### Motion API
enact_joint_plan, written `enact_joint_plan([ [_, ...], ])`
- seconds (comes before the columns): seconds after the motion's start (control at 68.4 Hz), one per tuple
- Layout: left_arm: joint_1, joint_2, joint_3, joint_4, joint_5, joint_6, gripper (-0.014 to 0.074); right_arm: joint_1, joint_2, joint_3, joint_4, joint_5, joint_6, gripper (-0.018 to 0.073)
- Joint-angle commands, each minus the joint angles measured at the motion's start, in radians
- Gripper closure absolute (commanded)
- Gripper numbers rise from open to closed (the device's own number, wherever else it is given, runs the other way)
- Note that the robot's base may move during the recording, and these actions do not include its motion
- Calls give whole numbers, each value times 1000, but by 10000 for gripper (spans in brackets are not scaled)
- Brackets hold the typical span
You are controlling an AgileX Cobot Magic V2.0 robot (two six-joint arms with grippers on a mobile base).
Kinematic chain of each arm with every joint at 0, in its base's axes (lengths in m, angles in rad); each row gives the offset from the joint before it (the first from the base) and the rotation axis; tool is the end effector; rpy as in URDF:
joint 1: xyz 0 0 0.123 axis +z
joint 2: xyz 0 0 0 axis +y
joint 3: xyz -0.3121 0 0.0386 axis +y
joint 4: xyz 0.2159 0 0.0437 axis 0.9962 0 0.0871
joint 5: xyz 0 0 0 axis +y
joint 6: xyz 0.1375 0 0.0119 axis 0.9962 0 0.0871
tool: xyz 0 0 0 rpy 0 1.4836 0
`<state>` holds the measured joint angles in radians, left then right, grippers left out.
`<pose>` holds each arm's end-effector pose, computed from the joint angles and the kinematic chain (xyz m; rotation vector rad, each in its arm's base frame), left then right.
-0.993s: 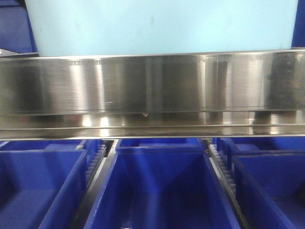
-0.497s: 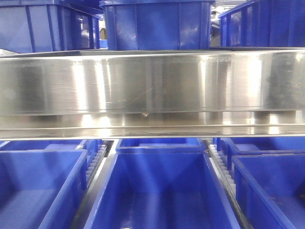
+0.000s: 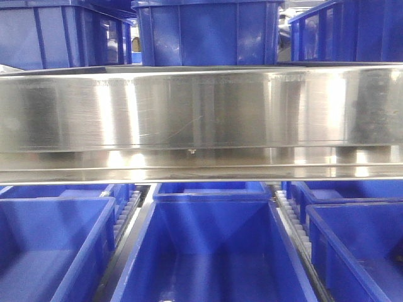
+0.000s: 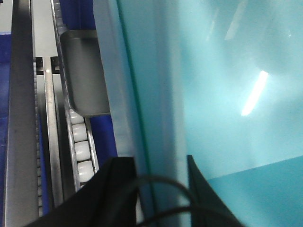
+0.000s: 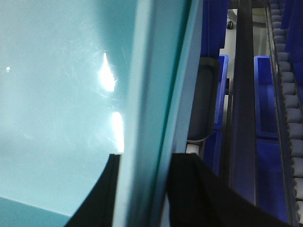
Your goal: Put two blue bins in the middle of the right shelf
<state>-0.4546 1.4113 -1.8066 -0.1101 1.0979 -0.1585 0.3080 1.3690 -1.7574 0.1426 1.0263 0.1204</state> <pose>0.2485 -0.1365 0.4816 0.3283 2.1971 -0.4785 0.2575 0.0995 0.4875 -0.1946 2.1332 0.4259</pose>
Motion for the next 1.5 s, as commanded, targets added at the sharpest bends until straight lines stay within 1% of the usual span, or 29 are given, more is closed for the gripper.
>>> enact_joint_plan([
  [0.0, 0, -29, -20, -46, -77, 25, 707, -5, -4, -10, -25, -69, 13, 715],
  [1.023, 0, -29, -20, -46, -79, 25, 707, -5, -4, -10, -25, -69, 13, 715],
  [1.11, 0, -29, -20, -43, -102, 25, 707, -5, -4, -10, -25, -69, 13, 715],
  [1.256, 0, -29, -20, -42, -173, 25, 707, -5, -4, -10, -25, -69, 13, 715],
  [1.49, 0, -29, -20, -42, -332, 25, 707, -5, -4, -10, -25, -71, 13, 715],
])
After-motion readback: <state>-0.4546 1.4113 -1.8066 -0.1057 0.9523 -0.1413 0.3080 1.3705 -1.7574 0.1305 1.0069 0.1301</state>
